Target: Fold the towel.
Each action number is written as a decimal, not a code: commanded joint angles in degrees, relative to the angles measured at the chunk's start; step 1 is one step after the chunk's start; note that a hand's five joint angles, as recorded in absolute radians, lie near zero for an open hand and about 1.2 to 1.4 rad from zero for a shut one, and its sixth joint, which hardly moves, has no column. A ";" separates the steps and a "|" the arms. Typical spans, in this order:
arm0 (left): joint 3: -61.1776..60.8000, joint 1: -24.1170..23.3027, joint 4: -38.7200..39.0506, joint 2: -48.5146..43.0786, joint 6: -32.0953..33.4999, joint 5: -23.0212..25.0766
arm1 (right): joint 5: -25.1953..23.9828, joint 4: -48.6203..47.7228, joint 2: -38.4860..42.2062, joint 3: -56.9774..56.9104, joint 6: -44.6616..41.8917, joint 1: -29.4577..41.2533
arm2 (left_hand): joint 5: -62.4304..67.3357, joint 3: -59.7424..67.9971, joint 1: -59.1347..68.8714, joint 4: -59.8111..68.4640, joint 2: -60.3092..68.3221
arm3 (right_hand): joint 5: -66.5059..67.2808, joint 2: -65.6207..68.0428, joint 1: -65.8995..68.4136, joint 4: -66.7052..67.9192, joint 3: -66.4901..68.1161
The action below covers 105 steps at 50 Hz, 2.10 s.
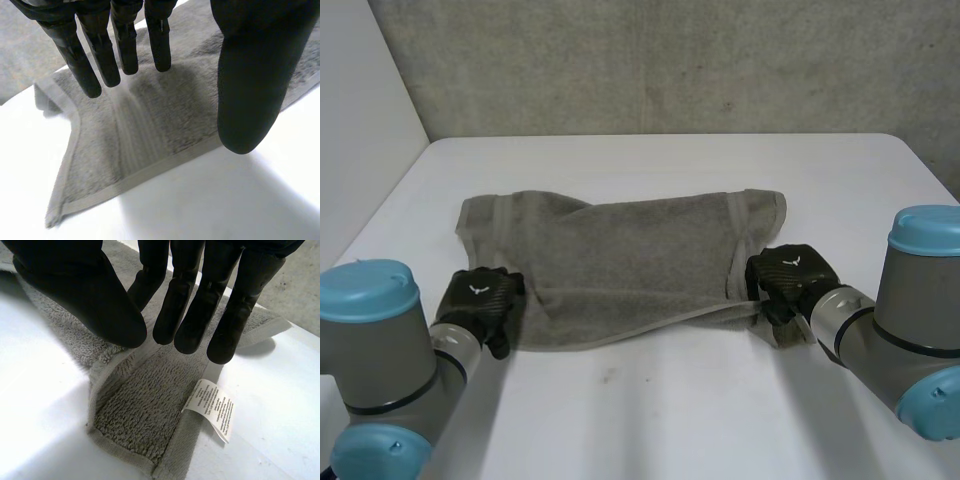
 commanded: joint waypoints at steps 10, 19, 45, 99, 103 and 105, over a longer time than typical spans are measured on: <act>0.26 12.77 -0.25 0.15 0.78 15.48 | -0.23 -0.30 0.68 0.50 -0.14 0.09 | 15.94 15.77 15.73 15.93 15.86 | 10.59 10.45 0.22 10.26 10.34; 0.79 14.36 -0.25 -1.52 0.78 17.51 | -0.23 -0.30 0.85 0.50 -0.31 0.09 | 15.77 15.60 15.57 15.76 15.69 | 10.59 10.45 0.22 10.26 10.34; -0.18 14.71 -0.34 -3.01 10.62 17.07 | -0.40 -0.39 2.08 0.24 -0.84 0.09 | 10.22 10.05 10.01 10.21 10.14 | 10.59 10.45 0.22 10.26 10.34; 5.19 14.27 0.10 -6.53 9.83 17.07 | -0.41 -0.39 4.28 -0.46 -1.72 0.18 | 15.78 15.61 15.58 15.77 15.70 | 10.59 10.45 0.22 10.26 10.34; 4.92 14.18 0.10 -6.53 9.83 16.99 | -0.40 -0.39 4.28 -0.46 -1.90 0.18 | 9.04 8.88 8.84 9.03 8.96 | 10.59 10.45 0.22 10.26 10.34; 4.66 14.10 0.01 -6.45 9.92 16.90 | -0.40 -0.39 4.28 -0.46 -1.98 0.18 | 2.02 1.85 1.81 2.00 1.94 | 10.59 10.45 0.22 10.26 10.34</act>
